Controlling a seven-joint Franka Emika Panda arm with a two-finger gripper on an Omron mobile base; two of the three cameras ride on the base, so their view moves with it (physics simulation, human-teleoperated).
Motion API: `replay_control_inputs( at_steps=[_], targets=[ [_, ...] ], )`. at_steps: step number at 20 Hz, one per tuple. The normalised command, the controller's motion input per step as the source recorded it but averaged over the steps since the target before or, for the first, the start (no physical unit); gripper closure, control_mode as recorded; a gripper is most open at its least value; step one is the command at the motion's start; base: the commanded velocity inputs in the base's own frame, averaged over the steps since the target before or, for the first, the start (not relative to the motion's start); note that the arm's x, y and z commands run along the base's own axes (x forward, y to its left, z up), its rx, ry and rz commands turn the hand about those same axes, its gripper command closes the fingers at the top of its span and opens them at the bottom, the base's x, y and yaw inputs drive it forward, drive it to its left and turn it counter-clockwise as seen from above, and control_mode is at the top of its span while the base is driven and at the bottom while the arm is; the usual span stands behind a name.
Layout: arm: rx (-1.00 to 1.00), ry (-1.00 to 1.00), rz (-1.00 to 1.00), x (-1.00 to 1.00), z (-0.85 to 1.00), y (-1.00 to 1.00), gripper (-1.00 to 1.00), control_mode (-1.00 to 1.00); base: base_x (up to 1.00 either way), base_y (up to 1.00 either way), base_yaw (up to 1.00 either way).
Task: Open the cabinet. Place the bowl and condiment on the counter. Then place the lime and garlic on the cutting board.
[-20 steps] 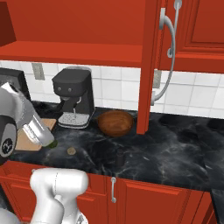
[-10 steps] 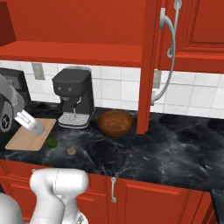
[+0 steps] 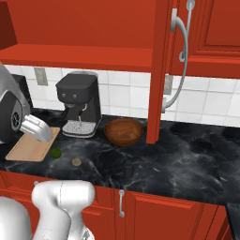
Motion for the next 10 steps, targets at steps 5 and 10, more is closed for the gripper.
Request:
replay_control_inputs(
  at_steps=[5, 10],
  targets=[
    [-0.13, 0.00, 0.05, -0.01, -0.29, 0.00, -1.00, -1.00, 0.00, 0.00, 0.00],
    [-0.05, 0.00, 0.02, 0.00, -0.18, -0.02, -1.00, -1.00, 0.00, 0.00, 0.00]
  ],
)
